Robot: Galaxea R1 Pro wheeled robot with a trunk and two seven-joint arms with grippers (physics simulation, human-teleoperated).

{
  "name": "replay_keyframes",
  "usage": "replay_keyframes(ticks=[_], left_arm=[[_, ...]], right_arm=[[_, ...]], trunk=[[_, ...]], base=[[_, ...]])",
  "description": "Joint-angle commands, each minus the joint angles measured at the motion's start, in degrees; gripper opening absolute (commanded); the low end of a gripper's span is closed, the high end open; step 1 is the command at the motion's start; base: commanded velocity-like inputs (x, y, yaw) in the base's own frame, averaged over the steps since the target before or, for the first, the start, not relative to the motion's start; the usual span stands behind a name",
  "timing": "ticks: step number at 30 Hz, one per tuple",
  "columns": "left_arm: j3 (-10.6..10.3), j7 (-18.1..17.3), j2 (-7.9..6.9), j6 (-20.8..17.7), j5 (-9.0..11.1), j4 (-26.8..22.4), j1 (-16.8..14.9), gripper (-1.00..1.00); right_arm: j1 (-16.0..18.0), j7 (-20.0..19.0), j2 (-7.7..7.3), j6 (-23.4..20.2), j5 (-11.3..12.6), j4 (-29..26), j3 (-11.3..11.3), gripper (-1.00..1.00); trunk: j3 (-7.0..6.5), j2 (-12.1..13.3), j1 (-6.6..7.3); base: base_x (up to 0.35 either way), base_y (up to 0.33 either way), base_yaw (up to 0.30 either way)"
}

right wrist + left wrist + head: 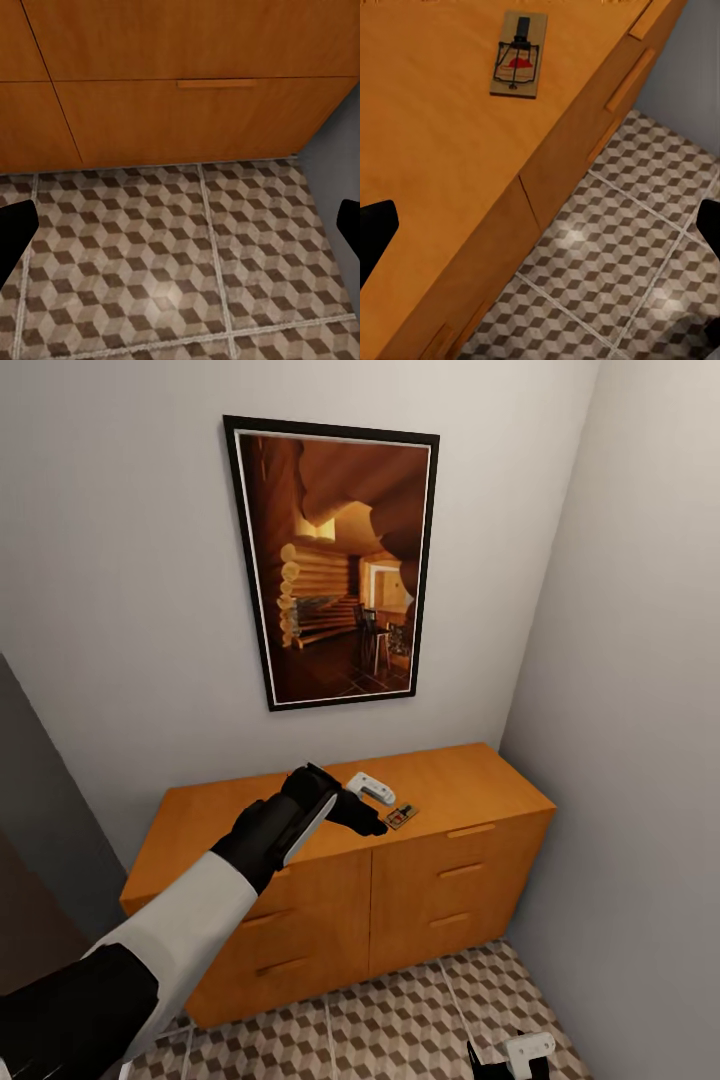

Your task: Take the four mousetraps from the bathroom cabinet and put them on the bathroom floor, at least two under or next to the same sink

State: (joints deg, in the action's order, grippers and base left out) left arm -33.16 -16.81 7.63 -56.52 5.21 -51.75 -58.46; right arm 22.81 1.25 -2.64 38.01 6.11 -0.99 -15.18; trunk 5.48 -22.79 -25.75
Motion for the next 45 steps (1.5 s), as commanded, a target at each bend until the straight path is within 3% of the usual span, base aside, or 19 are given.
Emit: replay_keyframes(ticks=[1,27,45], left_arm=[[-0.07,0.3,0.05,-0.12,0.46,0.06,-0.07,1.0],[0.2,0.29,0.37,0.97,0.58,-0.22,-0.07,1.0],[0.2,0.29,0.37,0.97,0.59,-0.18,-0.07,1.0]], right_arm=[[0.05,0.07,0.0,0.15,0.57,0.03,-0.53,1.0],[0.05,0.07,0.1,0.15,0.57,0.03,-0.54,1.0],[0.05,0.08,0.35,0.14,0.57,0.03,-0.5,1.0]], trunk=[[0.13,-0.13,-0.04],[0.13,-0.13,-0.04],[0.13,-0.13,-0.04]], base=[[0.0,0.0,0.0],[0.002,0.0,0.0],[0.172,0.0,0.0]])
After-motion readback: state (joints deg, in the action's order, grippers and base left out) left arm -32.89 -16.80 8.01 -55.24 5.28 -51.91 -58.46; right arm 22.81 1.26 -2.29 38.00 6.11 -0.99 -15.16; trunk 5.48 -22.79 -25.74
